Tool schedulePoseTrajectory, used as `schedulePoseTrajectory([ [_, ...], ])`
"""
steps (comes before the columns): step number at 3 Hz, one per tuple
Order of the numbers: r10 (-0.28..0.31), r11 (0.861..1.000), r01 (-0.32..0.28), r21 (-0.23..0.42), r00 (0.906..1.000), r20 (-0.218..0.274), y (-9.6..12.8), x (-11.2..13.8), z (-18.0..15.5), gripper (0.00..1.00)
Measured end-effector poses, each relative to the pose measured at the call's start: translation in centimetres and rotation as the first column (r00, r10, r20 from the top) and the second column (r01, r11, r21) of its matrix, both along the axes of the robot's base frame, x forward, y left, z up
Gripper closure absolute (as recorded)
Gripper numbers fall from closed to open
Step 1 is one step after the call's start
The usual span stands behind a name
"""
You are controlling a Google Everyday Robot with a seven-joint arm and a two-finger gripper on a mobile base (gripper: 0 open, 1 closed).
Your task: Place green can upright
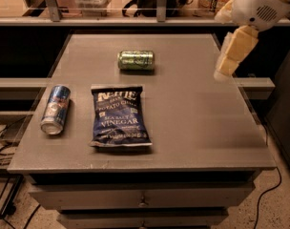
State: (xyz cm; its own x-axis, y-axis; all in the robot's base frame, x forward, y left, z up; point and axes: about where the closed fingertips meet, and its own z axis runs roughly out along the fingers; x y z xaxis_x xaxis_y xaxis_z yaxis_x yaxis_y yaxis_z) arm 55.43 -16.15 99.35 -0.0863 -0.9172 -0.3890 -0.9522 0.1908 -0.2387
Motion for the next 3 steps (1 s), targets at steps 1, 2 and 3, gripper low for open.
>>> schedulePoseTrajectory([
  [1,-0.015,1.000,0.015,-0.024,0.9998,-0.009,-0.9,-1.4,-0.9,0.00],
  [2,0.031,0.999,-0.031,-0.030,0.9992,0.026,2.2,1.1,-1.8,0.00],
  [3,0.077,0.996,-0.074,-0.052,0.9956,0.054,5.6,3.7,-2.7,0.00],
])
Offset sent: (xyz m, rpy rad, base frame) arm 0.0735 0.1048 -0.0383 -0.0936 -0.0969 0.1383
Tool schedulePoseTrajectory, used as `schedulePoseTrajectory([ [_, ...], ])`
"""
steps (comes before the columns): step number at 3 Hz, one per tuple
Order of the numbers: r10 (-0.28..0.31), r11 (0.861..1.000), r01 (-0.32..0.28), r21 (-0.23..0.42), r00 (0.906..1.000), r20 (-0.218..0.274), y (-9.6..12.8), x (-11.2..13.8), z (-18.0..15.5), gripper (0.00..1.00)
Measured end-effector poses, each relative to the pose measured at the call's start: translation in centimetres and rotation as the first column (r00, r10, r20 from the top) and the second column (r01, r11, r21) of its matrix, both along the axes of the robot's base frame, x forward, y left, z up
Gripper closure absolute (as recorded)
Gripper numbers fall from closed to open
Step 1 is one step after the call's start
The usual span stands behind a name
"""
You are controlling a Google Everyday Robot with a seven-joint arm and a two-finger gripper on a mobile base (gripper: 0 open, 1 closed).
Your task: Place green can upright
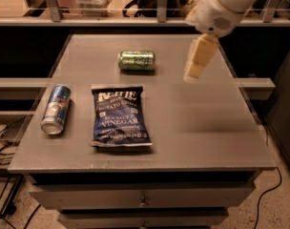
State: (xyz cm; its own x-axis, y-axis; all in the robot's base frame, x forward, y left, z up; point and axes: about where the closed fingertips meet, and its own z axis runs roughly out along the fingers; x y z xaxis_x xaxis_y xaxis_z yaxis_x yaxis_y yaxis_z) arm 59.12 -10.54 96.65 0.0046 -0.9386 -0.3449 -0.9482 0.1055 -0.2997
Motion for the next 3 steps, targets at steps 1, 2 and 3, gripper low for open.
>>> schedulePoseTrajectory([
  [1,0.040,0.999,-0.039,-0.036,0.9989,0.023,2.9,1.9,-0.7,0.00],
  [2,0.077,0.994,-0.074,-0.082,0.9965,0.032,5.2,3.2,-1.6,0.00],
  [3,0.096,0.983,-0.088,-0.160,0.9946,0.040,6.8,4.8,-3.1,0.00],
])
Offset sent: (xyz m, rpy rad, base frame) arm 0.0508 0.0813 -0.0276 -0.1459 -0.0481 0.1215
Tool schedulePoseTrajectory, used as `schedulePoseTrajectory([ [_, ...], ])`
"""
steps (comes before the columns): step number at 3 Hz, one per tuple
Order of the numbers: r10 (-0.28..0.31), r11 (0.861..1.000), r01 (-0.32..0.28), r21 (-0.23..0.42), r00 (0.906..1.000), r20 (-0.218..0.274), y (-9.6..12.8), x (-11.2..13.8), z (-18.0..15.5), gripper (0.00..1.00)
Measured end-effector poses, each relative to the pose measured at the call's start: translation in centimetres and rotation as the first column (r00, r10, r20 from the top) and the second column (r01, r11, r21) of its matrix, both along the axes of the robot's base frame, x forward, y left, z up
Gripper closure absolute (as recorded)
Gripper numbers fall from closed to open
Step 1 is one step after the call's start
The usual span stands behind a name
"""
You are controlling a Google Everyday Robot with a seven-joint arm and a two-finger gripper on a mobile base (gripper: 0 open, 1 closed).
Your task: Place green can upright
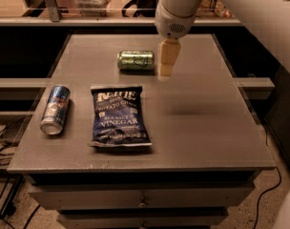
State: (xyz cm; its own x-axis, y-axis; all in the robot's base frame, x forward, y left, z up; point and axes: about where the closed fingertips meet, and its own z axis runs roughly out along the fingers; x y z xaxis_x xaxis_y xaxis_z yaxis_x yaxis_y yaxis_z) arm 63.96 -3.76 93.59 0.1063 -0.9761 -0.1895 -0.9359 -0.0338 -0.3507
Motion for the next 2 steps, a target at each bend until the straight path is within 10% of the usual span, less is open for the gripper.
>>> schedulePoseTrajectory([
  [2,0.007,1.000,-0.008,-0.030,0.9998,-0.017,0.98,0.25,-0.59,0.00],
])
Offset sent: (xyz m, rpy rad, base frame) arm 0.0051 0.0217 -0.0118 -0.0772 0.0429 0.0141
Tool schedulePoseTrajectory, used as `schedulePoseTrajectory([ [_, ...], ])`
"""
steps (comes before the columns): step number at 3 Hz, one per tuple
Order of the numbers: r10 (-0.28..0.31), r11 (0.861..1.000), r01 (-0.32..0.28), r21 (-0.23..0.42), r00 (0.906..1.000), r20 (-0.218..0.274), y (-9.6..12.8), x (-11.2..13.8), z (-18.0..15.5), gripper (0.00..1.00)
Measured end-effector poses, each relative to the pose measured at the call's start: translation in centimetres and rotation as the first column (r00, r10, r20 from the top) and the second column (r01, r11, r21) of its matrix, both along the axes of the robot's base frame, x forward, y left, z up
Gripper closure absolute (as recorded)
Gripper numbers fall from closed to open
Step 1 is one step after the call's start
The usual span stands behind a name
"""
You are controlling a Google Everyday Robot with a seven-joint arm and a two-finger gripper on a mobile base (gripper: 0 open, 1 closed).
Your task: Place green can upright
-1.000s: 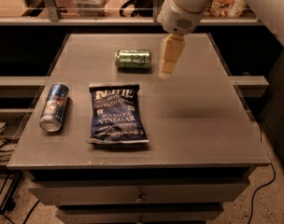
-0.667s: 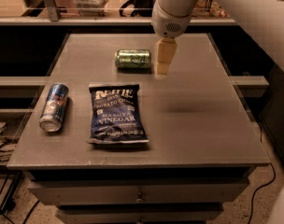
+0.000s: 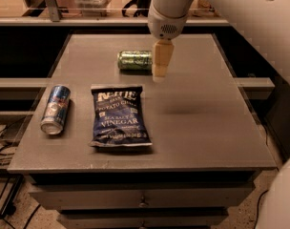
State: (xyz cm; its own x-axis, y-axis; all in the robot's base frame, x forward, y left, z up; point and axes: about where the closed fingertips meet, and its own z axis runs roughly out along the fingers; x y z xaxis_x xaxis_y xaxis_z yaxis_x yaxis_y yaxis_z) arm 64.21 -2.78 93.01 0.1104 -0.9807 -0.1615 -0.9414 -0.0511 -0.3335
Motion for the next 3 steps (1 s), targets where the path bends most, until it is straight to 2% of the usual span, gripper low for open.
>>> schedulePoseTrajectory([
  [1,0.027,0.999,-0.027,-0.029,0.9996,-0.005,2.1,0.8,-0.7,0.00],
  [2,0.049,0.994,-0.049,-0.097,0.9988,-0.003,3.9,1.9,-2.0,0.00],
  [3,0.060,0.982,-0.056,-0.180,0.9981,0.014,5.2,3.0,-3.4,0.00],
])
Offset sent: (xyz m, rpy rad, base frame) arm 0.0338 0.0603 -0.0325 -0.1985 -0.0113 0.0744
